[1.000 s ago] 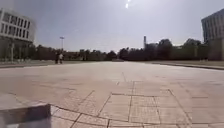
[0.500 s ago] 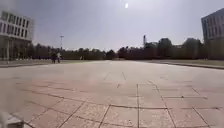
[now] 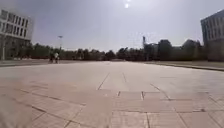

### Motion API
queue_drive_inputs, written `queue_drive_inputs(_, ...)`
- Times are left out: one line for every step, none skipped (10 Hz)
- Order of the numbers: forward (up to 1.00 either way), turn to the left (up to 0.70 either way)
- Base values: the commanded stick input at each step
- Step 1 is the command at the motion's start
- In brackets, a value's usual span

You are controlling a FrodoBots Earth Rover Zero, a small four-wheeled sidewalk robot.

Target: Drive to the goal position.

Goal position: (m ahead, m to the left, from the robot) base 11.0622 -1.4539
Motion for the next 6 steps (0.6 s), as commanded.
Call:
queue_drive_inputs(1.00,0.00)
queue_drive_inputs(1.00,0.00)
queue_drive_inputs(1.00,0.00)
queue_drive_inputs(1.00,0.00)
queue_drive_inputs(1.00,0.00)
queue_drive_inputs(1.00,0.00)
